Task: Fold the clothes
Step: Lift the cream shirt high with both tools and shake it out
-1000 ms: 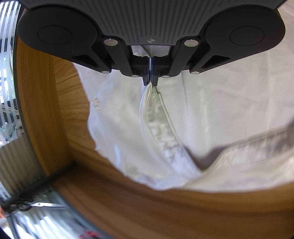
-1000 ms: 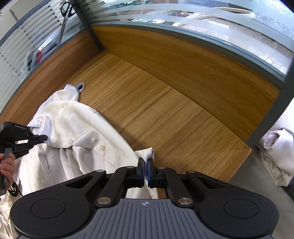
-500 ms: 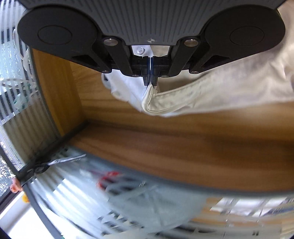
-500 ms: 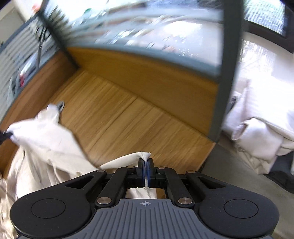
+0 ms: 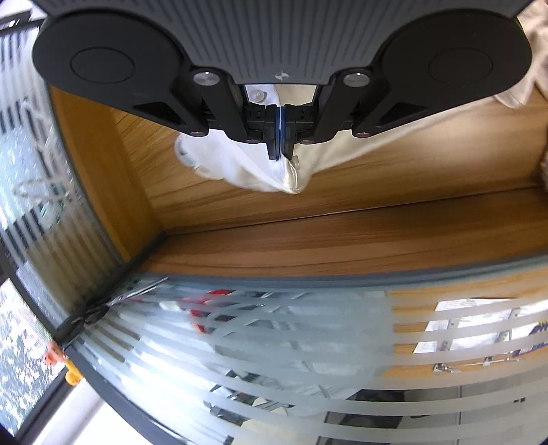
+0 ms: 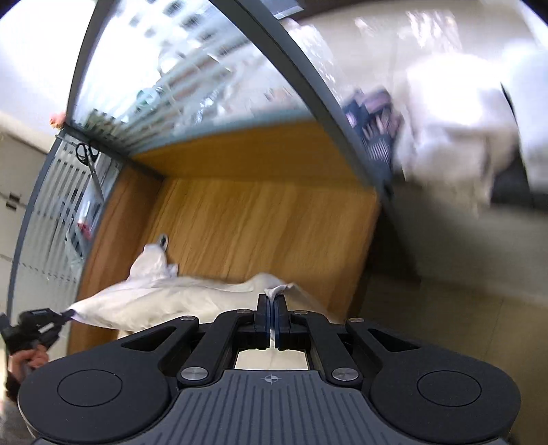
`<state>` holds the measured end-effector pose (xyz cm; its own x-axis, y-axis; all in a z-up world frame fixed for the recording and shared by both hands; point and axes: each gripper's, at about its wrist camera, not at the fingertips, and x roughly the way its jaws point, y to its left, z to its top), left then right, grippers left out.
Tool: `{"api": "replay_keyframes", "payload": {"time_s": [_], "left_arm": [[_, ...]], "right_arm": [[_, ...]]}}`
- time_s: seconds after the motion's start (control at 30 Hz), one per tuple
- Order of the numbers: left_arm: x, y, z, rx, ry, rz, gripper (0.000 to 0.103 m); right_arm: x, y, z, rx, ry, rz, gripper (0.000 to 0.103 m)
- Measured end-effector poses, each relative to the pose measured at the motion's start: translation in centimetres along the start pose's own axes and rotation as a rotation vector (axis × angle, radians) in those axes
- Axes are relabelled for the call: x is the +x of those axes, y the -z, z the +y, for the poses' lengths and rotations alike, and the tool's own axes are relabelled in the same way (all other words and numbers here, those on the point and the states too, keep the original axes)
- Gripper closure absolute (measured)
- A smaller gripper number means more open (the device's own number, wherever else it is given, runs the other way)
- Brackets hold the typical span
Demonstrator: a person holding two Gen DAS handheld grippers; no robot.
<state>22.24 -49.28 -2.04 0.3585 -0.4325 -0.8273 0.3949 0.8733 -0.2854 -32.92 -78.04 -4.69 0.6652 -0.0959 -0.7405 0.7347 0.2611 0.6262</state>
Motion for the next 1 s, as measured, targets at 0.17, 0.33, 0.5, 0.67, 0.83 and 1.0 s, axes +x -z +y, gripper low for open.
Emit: {"api": "replay_keyframes", "payload": {"time_s": [0.17, 0.33, 0.5, 0.67, 0.83, 1.0], "left_arm": [[0.4, 0.3, 2.8, 0.096, -0.022, 0.033, 0.103], [1.6, 0.8, 5.3, 0.172, -0.061, 0.061, 0.103], [2.8, 1.8, 6.8, 0.209, -0.083, 0.080, 0.103], [3.5, 2.7, 7.6, 0.206, -0.093, 0.075, 0.103], [1.8, 2.0, 7.7, 0.203, -0.031, 0.056, 0.103], [-0.5, 0.8, 7.0, 0.239, -0.002, 0.025, 0.103]], "right_arm": [[0.6, 6.5, -1.2, 0.148, -0.042, 0.064, 0.099], [2.3, 11.9, -0.6, 0.190, -0.043, 0.128, 0.099], [3.2, 15.2, 0.0, 0.167, -0.008, 0.160, 0.099], [3.7, 16.9, -0.4, 0.176, 0.024, 0.176, 0.099], [2.7, 17.9, 0.1, 0.161, -0.013, 0.189, 0.099], [0.8, 17.7, 1.2, 0.134, -0.057, 0.169, 0.099]]}}
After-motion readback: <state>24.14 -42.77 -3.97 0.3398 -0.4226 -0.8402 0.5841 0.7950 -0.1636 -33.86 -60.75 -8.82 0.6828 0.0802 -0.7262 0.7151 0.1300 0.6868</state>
